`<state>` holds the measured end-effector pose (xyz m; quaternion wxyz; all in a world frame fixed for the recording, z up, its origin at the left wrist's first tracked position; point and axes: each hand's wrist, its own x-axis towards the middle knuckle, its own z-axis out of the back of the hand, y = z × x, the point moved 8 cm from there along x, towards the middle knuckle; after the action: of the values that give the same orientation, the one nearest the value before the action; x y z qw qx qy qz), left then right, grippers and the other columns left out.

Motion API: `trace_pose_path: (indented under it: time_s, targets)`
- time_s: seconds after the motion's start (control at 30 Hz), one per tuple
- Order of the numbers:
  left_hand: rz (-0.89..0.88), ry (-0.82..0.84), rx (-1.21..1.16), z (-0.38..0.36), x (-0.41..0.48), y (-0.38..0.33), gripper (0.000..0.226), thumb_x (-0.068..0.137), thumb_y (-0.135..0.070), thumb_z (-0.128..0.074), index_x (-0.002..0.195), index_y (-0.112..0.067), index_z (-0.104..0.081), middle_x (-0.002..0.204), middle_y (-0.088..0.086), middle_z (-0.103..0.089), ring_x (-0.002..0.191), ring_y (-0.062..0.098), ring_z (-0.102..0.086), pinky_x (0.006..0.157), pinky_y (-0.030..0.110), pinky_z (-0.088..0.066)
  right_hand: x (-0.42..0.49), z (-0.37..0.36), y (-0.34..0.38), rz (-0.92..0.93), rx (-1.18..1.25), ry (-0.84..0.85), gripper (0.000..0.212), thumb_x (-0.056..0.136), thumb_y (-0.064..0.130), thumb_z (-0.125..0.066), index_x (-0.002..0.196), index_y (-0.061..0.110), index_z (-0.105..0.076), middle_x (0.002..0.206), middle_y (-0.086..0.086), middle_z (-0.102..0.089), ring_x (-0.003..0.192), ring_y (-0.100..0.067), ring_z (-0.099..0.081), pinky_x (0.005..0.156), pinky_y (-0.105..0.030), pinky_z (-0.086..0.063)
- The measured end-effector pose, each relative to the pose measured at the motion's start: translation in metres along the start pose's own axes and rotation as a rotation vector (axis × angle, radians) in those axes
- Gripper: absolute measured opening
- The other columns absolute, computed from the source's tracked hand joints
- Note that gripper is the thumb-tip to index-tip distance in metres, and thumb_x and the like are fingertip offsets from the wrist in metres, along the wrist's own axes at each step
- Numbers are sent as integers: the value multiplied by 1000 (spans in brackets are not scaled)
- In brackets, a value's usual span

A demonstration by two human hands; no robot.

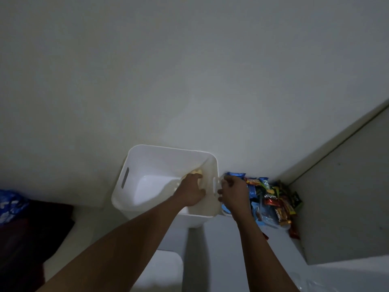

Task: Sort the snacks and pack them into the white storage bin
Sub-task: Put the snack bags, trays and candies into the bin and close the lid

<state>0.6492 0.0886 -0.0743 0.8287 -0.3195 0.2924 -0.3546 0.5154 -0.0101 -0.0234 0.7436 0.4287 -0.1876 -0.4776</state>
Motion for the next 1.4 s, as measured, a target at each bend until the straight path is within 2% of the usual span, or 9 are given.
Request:
trace_pose_path:
  time_s: [0.2,0.33,0.53,0.73,0.87,1.0,1.1,1.27,1.4]
  targets:
    - [-66,-307,17,-2,-43,-63,44,81,-27,-70,123,-19,-59,131,7,-51,122,29,-45,100,39,-43,-26,72,-59,-24,-77,-33,15,94,16,-54,98,16,-68,92,-8,-72,84,-26,-69,77,-47,-59]
    - [-209,-427,187,-40,-80,-121,40,78,-34,-69,116,-23,-62,126,-1,-54,119,26,-45,99,42,-40,-60,137,-99,-9,-99,-89,13,94,9,-56,90,6,-68,84,-9,-67,81,-25,-64,70,-25,-40]
    - [-174,-159,116,-158,-128,-150,51,78,-44,-73,121,-21,-58,124,3,-57,117,23,-52,93,37,-47,-103,209,-202,-108,-153,-37,27,96,12,-58,119,2,-65,117,-17,-69,109,-29,-64,86,-23,-40]
    - [-57,76,242,-283,-179,-146,59,81,-50,-67,132,-25,-50,137,-3,-47,123,19,-45,102,32,-40,-136,248,-315,-212,-273,82,35,92,14,-63,126,4,-61,125,-17,-63,116,-30,-59,99,-32,-43]
    - [41,159,258,-343,-205,-140,64,80,-49,-64,137,-26,-47,138,0,-48,129,22,-42,107,32,-36,-149,267,-367,-335,-423,121,34,91,26,-57,124,17,-59,123,-16,-57,110,-38,-59,94,-42,-50]
    - [81,230,259,-385,-216,-137,80,71,-54,-66,142,-27,-40,140,1,-44,132,29,-40,107,37,-37,-158,266,-396,-407,-457,281,76,82,34,-69,149,27,-34,135,-15,-42,121,-41,-51,101,-42,-42]
    - [87,251,357,-403,-223,-139,82,71,-58,-68,140,-25,-37,140,2,-38,127,31,-38,103,39,-36,-166,258,-410,-411,-371,362,96,67,39,-79,149,28,-29,135,-16,-42,118,-41,-52,98,-45,-48]
    - [131,128,386,-406,-226,-135,70,68,-50,-72,126,-28,-40,131,-1,-41,116,25,-43,88,39,-48,-171,252,-417,-389,-403,359,92,60,39,-80,140,28,-36,128,-15,-46,117,-39,-51,94,-43,-46]
    - [108,70,306,-403,-229,-134,60,72,-29,-69,126,-26,-44,131,-1,-45,118,24,-45,93,37,-48,-168,247,-424,-351,-384,312,65,59,38,-70,121,25,-53,110,-5,-61,104,-28,-59,84,-33,-50]
